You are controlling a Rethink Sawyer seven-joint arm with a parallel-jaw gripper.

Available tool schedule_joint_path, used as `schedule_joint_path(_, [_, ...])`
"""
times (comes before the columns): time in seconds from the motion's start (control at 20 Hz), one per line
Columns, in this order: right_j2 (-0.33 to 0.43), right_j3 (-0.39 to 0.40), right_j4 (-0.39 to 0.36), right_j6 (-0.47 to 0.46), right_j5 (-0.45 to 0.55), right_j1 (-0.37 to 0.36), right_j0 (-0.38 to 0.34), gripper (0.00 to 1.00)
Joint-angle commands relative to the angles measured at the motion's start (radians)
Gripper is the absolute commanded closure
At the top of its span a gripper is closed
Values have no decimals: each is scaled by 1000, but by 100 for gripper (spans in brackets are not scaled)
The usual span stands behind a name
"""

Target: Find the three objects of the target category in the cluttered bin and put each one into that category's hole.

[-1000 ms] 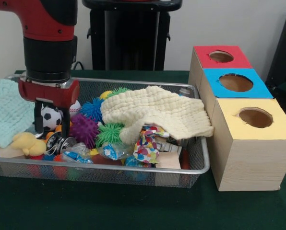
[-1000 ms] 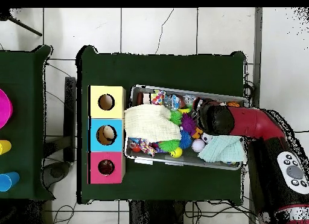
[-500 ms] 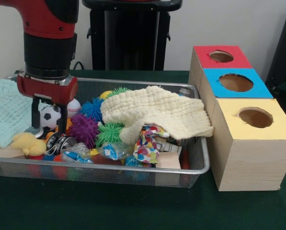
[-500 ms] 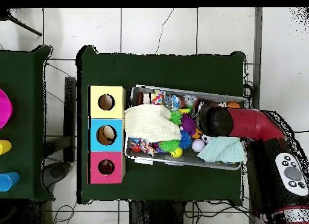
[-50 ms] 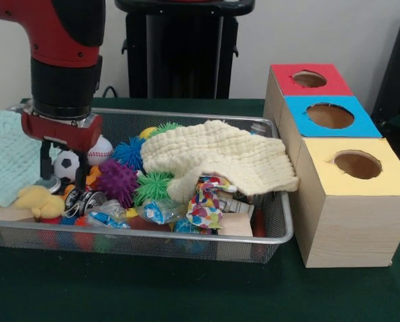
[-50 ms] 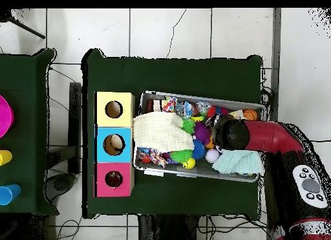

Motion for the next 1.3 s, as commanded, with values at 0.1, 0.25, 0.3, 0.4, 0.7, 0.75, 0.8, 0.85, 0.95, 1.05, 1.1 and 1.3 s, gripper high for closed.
schedule_joint_path(0.1, [-92,-41,-96,75,-83,111,35,0])
schedule_joint_path(0.25, [-108,-53,-101,86,-110,128,39,0])
schedule_joint_path(0.3, [-117,-57,-101,93,-115,130,43,0])
schedule_joint_path(0.4, [-140,-67,-104,114,-149,130,55,0])
schedule_joint_path(0.7, [-144,-57,-73,120,-266,115,52,0])
schedule_joint_path(0.75, [-134,-50,-65,106,-265,106,47,0])
schedule_joint_path(0.8, [-121,-45,-54,92,-255,102,39,0])
schedule_joint_path(0.85, [-115,-40,-47,82,-251,97,36,0])
schedule_joint_path(0.95, [-93,-29,-34,64,-243,90,21,0])
schedule_joint_path(1.05, [-65,-15,-23,41,-235,81,1,0])
schedule_joint_path(1.1, [-53,-9,-18,30,-226,77,-8,0])
schedule_joint_path(1.3, [-20,8,-5,13,-204,69,-30,0])
